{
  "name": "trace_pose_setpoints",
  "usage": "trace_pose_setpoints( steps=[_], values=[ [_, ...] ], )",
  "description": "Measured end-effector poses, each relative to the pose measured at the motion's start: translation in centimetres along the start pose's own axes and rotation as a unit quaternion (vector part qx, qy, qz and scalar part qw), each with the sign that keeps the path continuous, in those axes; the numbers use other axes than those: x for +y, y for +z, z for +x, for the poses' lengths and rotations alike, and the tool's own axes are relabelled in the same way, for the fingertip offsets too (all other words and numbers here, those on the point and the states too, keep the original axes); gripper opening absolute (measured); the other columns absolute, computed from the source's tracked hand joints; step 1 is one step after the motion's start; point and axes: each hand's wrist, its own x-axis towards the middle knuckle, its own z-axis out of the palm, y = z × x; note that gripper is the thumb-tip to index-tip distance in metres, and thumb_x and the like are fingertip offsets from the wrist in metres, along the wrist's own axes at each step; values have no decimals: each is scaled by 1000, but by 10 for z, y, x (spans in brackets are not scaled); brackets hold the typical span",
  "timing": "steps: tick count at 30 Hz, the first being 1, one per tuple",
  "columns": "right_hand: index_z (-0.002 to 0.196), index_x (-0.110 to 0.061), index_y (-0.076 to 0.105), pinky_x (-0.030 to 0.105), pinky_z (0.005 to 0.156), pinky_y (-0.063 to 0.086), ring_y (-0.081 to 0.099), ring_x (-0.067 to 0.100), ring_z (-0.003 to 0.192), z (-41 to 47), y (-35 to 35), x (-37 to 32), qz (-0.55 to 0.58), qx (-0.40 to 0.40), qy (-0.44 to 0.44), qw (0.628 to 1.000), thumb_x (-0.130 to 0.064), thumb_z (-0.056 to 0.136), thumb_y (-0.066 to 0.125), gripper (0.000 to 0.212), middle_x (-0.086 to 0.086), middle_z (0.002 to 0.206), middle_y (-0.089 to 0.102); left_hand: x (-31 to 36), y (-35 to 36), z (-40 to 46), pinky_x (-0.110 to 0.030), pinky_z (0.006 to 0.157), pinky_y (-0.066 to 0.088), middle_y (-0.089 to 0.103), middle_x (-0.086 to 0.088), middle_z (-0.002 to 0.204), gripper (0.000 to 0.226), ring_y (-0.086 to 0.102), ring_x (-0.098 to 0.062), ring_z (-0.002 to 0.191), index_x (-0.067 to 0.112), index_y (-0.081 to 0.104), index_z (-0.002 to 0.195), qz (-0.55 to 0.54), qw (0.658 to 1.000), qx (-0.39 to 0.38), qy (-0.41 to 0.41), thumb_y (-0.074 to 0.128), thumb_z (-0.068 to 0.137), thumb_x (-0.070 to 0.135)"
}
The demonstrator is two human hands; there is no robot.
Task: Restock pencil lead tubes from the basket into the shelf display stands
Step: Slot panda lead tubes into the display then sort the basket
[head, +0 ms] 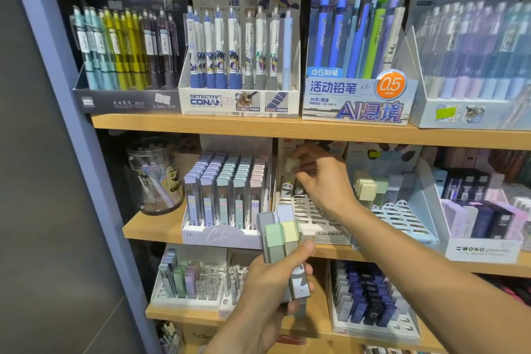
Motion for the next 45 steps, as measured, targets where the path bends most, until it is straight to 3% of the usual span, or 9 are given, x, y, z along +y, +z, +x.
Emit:
trace_pose_setpoints(
  steps=[4,10,13,16,18,20,29,38,45],
  values=[
    [100,-16,65,38,79,58,67,23,83,7,9,9,-87,-28,-5,996,-14,93,66,7,5,87,71,1,0,0,-21,38,33,73,-10,83,62,65,-26,72,14,73,117,1,1000,-7,-9,94,66,41],
    [127,-19,68,40,87,56,67,28,94,4,10,11,-115,-53,-46,991,-8,95,60,34,9,101,72,4,1,-3,-22,38,32,72,-11,83,47,64,-21,65,12,73,116,7,999,-26,-18,88,75,27],
    [106,-10,74,36,76,53,68,28,85,-3,4,5,-140,-17,-62,988,-13,96,63,15,5,82,70,5,2,-5,-22,39,32,72,-12,84,42,66,-21,65,7,74,114,-1,999,-38,-19,85,77,22],
    [84,-19,68,28,67,50,63,13,70,-27,-10,-7,-14,46,-7,999,-31,90,74,15,-7,67,63,5,1,-6,-23,40,34,74,-12,85,48,68,-23,68,5,71,117,15,999,-38,-10,88,76,24],
    [86,-27,68,33,70,57,66,11,71,-52,-22,-17,126,-4,65,990,-46,80,82,25,-4,74,68,5,2,-7,-24,40,36,74,-12,83,49,69,-23,67,3,71,115,24,999,-30,-7,89,76,26],
    [89,-30,66,35,71,58,67,10,69,-74,-30,-17,127,-80,110,983,-53,70,88,37,-4,79,70,5,3,-8,-23,40,35,74,-13,81,48,67,-22,63,1,72,112,28,999,-20,-1,90,76,26],
    [102,-11,69,38,74,63,71,24,70,-88,-46,-9,287,-162,225,917,-1,81,83,27,11,80,75,3,12,-11,-22,43,39,78,-13,87,45,70,-21,65,11,77,107,36,999,1,22,91,71,35],
    [95,-24,64,38,79,62,73,16,82,-38,-40,-1,225,97,91,965,-14,86,81,21,2,89,74,1,8,-4,-24,41,46,70,-15,79,46,63,-25,64,4,70,110,2,1000,26,16,83,83,39],
    [97,-19,69,10,64,52,65,-12,68,-21,-3,-5,121,95,33,988,-19,91,76,10,-10,89,72,4,8,-3,-24,41,44,70,-13,76,47,63,-21,59,5,70,114,7,999,30,15,84,82,37]
  ],
)
